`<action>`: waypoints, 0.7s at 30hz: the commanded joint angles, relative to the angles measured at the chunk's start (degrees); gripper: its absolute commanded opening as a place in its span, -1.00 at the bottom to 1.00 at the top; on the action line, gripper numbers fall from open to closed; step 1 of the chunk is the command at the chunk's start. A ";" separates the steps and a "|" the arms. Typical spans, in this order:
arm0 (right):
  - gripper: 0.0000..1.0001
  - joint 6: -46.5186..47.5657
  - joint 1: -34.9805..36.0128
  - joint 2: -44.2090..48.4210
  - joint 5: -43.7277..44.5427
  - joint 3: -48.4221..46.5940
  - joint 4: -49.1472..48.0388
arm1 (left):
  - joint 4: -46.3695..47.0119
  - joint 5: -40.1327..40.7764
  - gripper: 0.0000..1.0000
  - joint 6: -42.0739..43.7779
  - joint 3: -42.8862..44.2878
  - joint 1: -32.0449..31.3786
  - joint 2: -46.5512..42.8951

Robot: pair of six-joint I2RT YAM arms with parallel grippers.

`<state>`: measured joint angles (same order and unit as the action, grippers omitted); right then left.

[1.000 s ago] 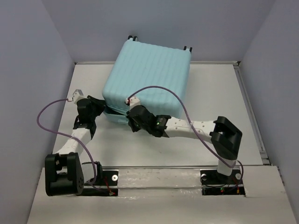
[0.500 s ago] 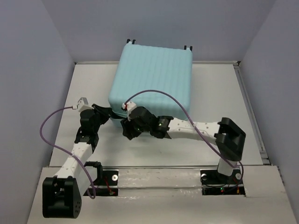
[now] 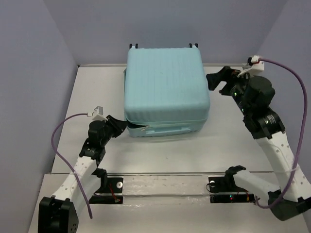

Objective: Pack the luggage

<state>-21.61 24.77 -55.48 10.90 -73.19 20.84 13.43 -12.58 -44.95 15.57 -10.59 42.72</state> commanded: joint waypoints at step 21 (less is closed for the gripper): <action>0.63 -3.62 -20.12 -49.61 -66.79 -15.21 -7.22 | 4.76 27.86 -0.51 -12.63 6.19 -54.25 10.70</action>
<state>-24.18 -0.84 -97.23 -37.32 -81.93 9.80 16.69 18.81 -53.80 15.40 -53.47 46.15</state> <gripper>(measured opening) 0.929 0.308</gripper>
